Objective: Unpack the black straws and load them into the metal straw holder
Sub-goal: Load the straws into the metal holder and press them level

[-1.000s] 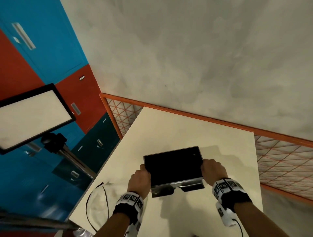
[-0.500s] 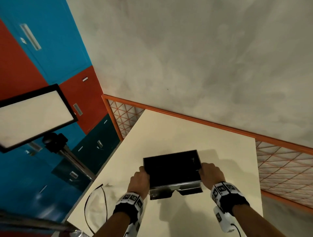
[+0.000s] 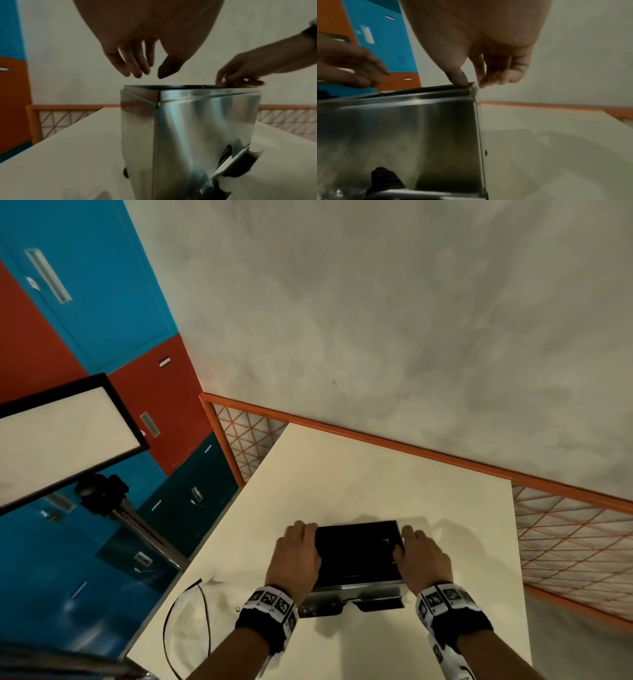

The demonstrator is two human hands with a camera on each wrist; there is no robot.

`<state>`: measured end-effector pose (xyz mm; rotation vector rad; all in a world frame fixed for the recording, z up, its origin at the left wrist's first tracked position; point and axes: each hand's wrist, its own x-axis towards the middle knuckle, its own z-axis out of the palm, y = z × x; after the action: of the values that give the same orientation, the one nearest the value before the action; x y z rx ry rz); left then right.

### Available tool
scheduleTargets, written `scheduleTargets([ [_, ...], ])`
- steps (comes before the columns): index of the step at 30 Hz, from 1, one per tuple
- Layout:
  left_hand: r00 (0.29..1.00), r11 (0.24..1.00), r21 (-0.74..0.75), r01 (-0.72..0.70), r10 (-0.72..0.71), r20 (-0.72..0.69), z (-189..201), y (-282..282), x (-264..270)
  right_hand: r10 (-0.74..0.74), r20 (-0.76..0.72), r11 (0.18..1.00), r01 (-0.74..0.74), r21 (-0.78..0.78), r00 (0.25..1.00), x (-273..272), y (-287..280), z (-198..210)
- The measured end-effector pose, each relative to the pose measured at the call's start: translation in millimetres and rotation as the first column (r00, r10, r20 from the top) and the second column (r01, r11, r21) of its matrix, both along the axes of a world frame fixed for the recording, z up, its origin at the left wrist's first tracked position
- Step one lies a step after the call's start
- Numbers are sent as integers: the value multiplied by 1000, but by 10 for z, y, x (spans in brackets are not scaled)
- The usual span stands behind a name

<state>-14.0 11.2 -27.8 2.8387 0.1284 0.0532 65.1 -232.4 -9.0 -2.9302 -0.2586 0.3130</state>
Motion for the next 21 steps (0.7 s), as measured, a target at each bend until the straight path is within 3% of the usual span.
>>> scheduleTargets([
  [3, 972, 975, -52, 217, -221, -78, -104, -108, 109, 137, 91, 978, -149, 145, 986, -71, 227, 41],
  [6, 949, 971, -37, 235, -238, -206, -177, -184, 125, 353, -37, 931, -347, 114, 935, -218, 440, -87],
  [8, 951, 975, -51, 216, -222, -216, -188, -198, 114, 387, -127, 922, -383, 52, 913, -294, 496, -173],
  [11, 978, 981, -83, 178, -186, -92, -178, -135, 49, 339, -108, 940, -330, 91, 935, -292, 434, -230],
  [14, 997, 995, -68, 71, -69, 40, -141, 17, -69, 267, 85, 938, -279, 204, 960, -214, 249, -225],
  [17, 987, 979, -126, -158, 158, -12, -23, 102, -213, 51, 220, 963, -106, 247, 974, -153, 52, -200],
  [19, 960, 955, -124, -269, 256, -115, -12, 134, -305, -61, 112, 964, 30, 265, 992, -140, 11, -175],
  [21, 941, 955, -52, -293, 278, -193, -28, 117, -356, -107, -68, 965, 121, 234, 992, -120, 4, -184],
])
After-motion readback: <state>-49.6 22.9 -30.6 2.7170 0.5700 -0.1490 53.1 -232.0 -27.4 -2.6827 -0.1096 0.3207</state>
